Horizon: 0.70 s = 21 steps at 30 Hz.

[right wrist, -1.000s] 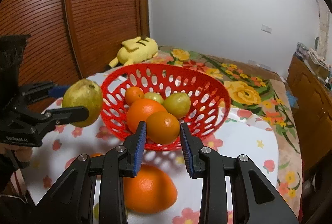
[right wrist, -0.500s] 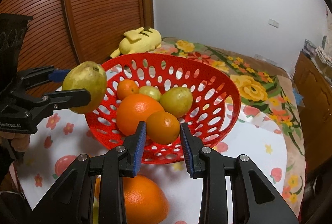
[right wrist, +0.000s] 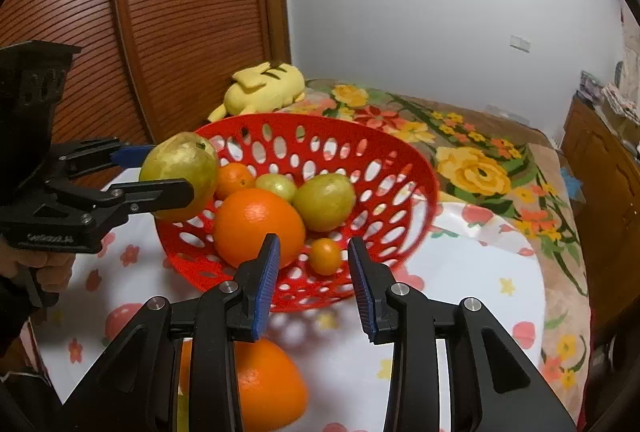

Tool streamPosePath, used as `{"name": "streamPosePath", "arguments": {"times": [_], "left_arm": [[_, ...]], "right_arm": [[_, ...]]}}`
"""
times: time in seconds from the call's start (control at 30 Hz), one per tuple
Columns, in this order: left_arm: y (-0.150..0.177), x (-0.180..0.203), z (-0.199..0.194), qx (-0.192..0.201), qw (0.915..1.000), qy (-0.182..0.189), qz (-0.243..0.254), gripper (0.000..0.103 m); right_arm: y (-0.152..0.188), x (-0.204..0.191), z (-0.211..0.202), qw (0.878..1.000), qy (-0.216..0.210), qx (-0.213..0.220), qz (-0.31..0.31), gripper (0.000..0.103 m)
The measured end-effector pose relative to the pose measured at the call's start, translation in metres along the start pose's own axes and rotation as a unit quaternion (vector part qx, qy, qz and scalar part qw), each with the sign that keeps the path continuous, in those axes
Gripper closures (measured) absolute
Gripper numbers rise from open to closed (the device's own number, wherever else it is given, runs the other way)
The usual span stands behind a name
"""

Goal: Organize fruits
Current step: 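Lower the pomelo into the basket with the left tool while the right tool releases the small orange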

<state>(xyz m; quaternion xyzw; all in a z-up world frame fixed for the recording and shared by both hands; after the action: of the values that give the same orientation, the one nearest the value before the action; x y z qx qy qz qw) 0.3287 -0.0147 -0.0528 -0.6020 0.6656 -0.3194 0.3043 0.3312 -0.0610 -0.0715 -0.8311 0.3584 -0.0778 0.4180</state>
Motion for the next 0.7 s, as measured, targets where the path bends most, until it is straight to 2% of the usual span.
{"name": "streamPosePath", "arguments": {"times": [0.37,0.7], "left_arm": [[-0.020,0.050,0.024,-0.015,0.9992,0.025,0.027,0.042],[-0.011,0.077,0.041,-0.049,0.9974,0.025,0.048,0.042]], "right_arm": [[0.009,0.032,-0.036,0.999,0.020,0.028,0.029,0.066],[0.030,0.055,-0.053,0.998,0.030,0.036,0.050,0.066]]}}
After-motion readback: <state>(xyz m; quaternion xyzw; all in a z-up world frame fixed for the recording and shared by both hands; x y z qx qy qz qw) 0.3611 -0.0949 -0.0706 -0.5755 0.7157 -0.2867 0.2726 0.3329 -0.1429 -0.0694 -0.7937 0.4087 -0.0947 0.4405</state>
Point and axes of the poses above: each gripper's, at about its wrist camera, not at the fingertips, and z roughly the way its jaws point, x to its right, y to its underside, the point moved 9 cm from there along z, roughly the way its jaws point, and after that the axes turned 14 degrees about -y, right-handed, at the moved point
